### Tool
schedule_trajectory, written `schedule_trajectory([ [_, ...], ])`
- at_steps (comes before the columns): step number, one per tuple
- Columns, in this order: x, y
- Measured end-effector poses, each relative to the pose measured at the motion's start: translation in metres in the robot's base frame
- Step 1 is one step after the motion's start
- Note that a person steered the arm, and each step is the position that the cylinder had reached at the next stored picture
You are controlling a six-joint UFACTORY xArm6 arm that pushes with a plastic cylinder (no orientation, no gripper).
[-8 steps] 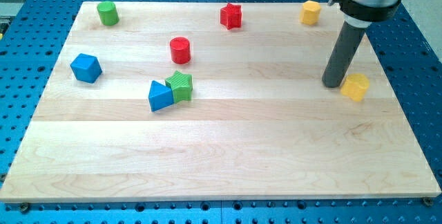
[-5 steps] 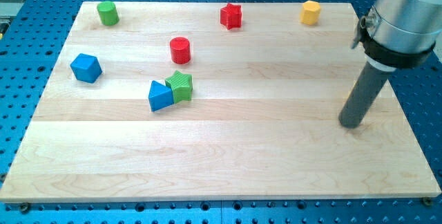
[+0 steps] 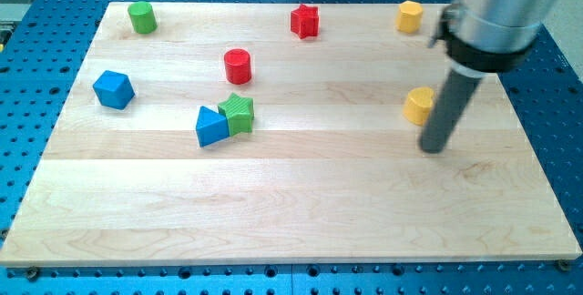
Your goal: Place the green star vertical to the blue cube
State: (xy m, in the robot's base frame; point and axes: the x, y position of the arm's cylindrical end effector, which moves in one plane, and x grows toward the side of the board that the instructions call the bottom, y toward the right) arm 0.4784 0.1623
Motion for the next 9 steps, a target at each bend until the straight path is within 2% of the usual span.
schedule_trajectory([
  [1,-0.031,0.011],
  [2,-0.041,0.013],
  [4,-0.033,-0.051],
  [6,-0.057,-0.083],
  [9,-0.053,-0.246],
])
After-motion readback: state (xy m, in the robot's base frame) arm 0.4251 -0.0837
